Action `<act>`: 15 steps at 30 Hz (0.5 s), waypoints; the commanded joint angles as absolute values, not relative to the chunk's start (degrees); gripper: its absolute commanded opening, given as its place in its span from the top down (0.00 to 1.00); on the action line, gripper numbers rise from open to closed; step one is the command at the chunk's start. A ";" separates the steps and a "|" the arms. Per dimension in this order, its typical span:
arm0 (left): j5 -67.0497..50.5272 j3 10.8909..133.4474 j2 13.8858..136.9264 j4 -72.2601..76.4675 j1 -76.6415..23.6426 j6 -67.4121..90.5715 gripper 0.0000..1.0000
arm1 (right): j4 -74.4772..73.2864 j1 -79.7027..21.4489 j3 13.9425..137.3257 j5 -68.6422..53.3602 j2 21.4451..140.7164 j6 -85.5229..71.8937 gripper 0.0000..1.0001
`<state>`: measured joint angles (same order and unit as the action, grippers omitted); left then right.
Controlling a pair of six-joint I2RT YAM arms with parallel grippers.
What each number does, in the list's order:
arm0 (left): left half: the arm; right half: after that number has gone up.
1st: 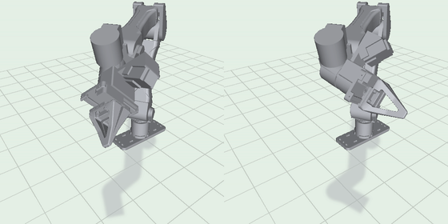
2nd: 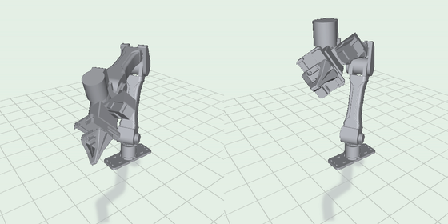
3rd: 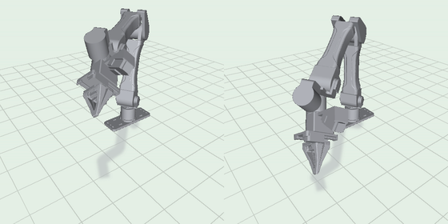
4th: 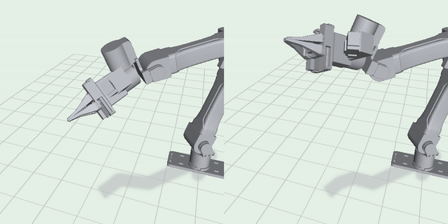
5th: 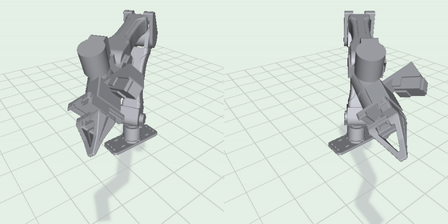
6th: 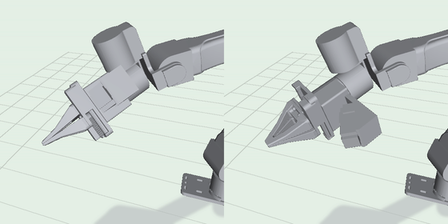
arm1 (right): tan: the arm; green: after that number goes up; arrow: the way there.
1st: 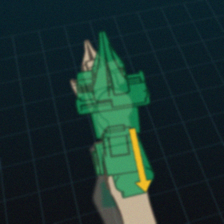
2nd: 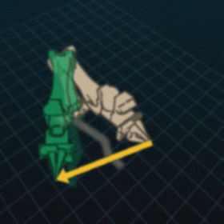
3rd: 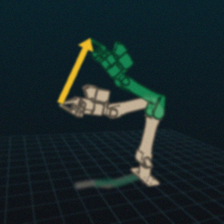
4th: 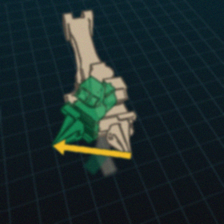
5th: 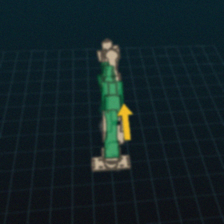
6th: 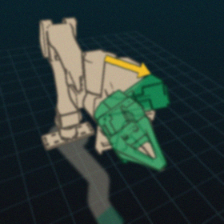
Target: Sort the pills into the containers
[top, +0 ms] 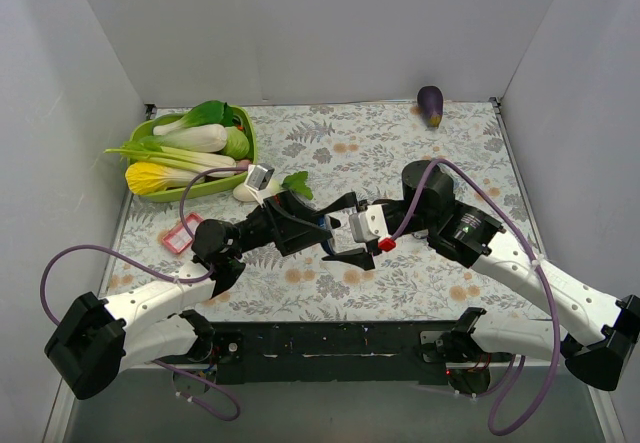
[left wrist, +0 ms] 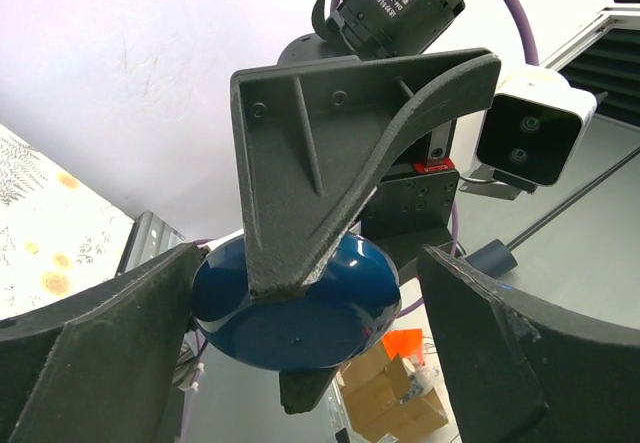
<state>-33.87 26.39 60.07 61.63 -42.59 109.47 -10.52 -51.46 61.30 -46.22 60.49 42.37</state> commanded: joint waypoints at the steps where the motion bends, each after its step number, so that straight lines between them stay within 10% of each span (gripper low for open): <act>1: -35.07 28.56 58.89 62.14 -42.89 110.13 0.10 | -9.67 -51.59 63.19 -44.83 60.12 43.51 0.91; 15: -36.83 28.48 59.41 62.84 -42.89 110.65 0.27 | -10.63 -51.68 63.37 -43.95 60.56 45.44 0.82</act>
<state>-34.11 26.41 60.34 61.06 -42.48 109.97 -10.79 -51.72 61.32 -46.17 60.49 44.25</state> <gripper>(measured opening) 0.752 0.806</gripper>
